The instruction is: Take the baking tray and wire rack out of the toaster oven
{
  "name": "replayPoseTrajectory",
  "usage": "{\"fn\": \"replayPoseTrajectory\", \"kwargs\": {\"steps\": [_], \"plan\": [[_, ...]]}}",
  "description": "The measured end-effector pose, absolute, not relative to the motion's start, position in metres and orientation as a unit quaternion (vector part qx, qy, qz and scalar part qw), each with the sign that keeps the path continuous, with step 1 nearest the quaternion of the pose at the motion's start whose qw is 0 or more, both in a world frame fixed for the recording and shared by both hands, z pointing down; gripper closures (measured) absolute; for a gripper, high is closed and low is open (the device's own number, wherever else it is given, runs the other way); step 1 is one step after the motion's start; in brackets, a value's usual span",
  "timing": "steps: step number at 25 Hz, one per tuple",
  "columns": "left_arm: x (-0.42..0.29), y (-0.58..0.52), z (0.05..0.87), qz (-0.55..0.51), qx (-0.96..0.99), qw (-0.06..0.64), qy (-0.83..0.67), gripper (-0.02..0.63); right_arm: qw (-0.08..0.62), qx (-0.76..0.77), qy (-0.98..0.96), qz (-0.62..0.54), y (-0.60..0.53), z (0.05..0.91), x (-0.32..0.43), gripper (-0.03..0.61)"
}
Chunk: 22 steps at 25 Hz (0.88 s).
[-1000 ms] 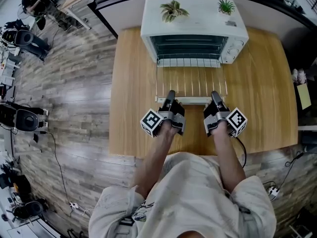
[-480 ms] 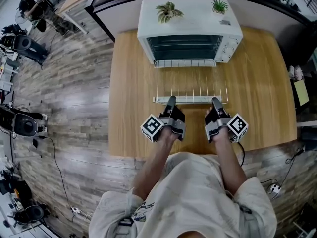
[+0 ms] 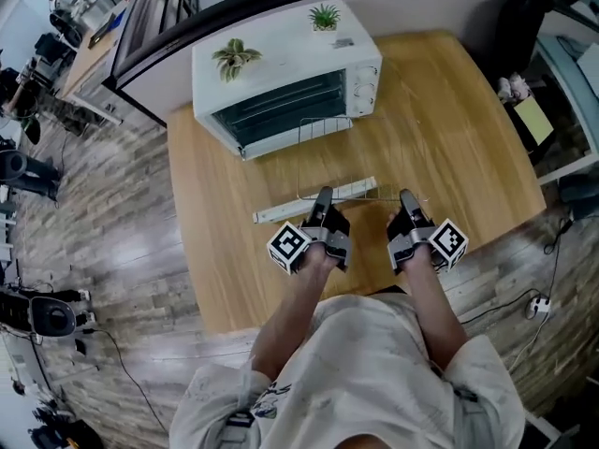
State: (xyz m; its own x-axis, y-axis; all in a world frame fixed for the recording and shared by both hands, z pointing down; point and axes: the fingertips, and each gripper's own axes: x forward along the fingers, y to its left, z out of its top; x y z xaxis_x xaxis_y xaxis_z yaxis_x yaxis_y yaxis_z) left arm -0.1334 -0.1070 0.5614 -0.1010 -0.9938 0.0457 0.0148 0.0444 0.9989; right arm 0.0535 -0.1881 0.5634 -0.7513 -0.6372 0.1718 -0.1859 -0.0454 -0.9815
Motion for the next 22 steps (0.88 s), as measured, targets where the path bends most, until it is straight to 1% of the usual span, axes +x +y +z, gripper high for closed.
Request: {"fn": "replayPoseTrajectory", "kwargs": {"steps": [6,12,17,22], "plan": [[-0.063,-0.15,0.56,-0.47,0.506,0.542,-0.479,0.598,0.236,-0.377,0.627,-0.639,-0.189,0.567,0.136,0.541],[0.006,-0.172,0.566,-0.419,0.539,0.588,-0.435,0.598,0.282,-0.44,0.586,-0.619,-0.176,0.572,0.209,0.541],[0.041,-0.176,0.573,-0.389,0.549,0.611,-0.417,0.598,0.306,-0.47,0.556,-0.614,-0.159,0.581,0.244,0.541],[0.053,-0.175,0.586,-0.36,0.552,0.625,-0.42,0.598,0.315,-0.485,0.533,-0.618,-0.15,0.592,0.257,0.541]]}}
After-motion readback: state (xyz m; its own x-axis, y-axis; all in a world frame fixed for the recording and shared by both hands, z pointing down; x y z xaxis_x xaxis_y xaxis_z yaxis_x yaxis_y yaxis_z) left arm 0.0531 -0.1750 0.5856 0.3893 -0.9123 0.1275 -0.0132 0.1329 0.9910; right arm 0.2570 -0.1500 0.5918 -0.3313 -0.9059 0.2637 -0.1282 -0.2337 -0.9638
